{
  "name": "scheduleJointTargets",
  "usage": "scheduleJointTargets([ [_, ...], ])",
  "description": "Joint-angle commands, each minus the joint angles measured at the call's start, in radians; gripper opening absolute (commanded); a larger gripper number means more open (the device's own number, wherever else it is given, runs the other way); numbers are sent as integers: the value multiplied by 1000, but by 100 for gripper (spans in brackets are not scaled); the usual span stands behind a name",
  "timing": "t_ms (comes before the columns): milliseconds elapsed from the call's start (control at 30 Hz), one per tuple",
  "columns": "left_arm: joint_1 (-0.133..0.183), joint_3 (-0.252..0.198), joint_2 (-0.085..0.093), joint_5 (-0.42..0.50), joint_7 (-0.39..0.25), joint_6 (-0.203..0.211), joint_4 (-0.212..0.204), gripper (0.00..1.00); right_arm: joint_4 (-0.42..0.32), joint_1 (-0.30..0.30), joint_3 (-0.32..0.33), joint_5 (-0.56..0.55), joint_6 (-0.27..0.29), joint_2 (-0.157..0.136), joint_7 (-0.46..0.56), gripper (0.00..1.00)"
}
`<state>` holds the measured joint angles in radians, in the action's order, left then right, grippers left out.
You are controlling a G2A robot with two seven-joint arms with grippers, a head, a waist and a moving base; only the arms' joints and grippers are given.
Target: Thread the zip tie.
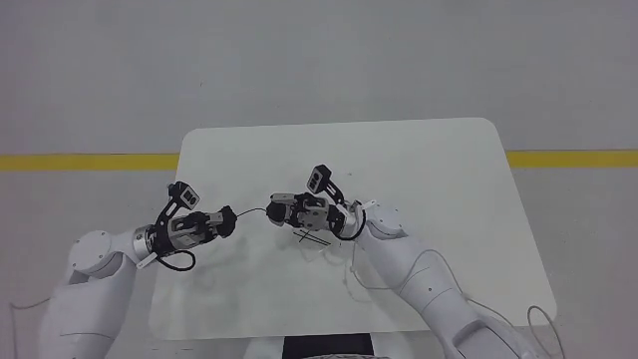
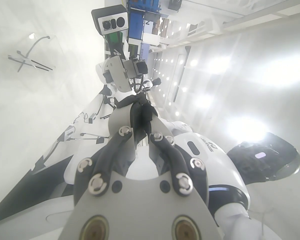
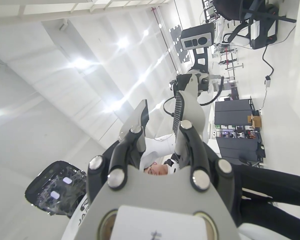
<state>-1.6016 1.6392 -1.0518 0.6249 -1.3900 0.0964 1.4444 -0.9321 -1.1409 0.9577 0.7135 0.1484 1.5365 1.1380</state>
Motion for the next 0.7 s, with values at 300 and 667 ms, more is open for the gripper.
scheduleJointTargets([
  [300, 0, 0, 0, 0, 0, 0, 0, 0, 7, -2, -13, 1, -14, -3, 3, 23],
  [667, 0, 0, 0, 0, 0, 0, 0, 0, 17, 0, -23, -6, -15, -4, -24, 30],
])
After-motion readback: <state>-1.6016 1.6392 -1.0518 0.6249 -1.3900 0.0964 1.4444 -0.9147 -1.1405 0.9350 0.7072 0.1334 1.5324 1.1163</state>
